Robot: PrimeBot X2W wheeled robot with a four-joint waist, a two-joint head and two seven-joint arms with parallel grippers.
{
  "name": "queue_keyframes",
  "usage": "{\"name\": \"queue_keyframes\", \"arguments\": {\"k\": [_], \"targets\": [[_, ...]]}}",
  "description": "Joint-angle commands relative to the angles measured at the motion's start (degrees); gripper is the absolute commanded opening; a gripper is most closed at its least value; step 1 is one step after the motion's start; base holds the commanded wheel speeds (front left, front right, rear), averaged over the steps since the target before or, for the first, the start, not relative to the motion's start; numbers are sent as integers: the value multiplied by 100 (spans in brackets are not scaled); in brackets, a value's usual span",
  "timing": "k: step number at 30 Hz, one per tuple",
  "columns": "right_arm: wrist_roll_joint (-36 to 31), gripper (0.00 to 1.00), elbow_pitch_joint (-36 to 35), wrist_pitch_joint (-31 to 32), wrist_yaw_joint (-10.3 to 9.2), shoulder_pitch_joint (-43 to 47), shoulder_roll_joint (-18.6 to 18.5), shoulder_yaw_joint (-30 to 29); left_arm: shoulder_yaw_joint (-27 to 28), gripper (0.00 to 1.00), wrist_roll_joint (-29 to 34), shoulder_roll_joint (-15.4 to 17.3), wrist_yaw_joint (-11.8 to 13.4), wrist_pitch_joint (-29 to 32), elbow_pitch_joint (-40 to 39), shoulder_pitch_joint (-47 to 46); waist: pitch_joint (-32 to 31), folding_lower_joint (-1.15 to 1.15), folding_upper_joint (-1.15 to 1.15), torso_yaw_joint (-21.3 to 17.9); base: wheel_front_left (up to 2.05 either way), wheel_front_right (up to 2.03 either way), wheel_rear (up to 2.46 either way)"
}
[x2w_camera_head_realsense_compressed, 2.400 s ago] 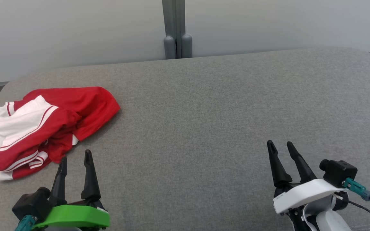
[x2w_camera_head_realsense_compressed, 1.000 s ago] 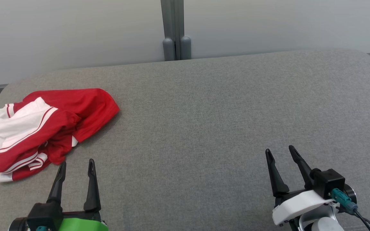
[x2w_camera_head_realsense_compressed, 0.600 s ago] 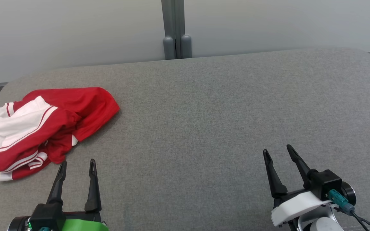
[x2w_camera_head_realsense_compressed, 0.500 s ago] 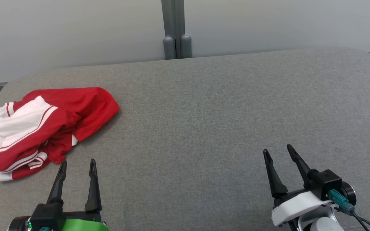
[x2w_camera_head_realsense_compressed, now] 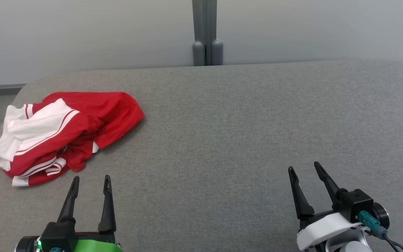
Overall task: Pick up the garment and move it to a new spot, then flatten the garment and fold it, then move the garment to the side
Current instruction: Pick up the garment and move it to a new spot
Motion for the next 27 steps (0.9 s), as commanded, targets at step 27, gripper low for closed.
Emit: {"name": "queue_keyframes", "arguments": {"k": [27], "targets": [[122,100,104,-19,3,388,-19,249,243,100,-89,35,124,-4,-25,399,-306,0,0,1728,0,0,0]]}}
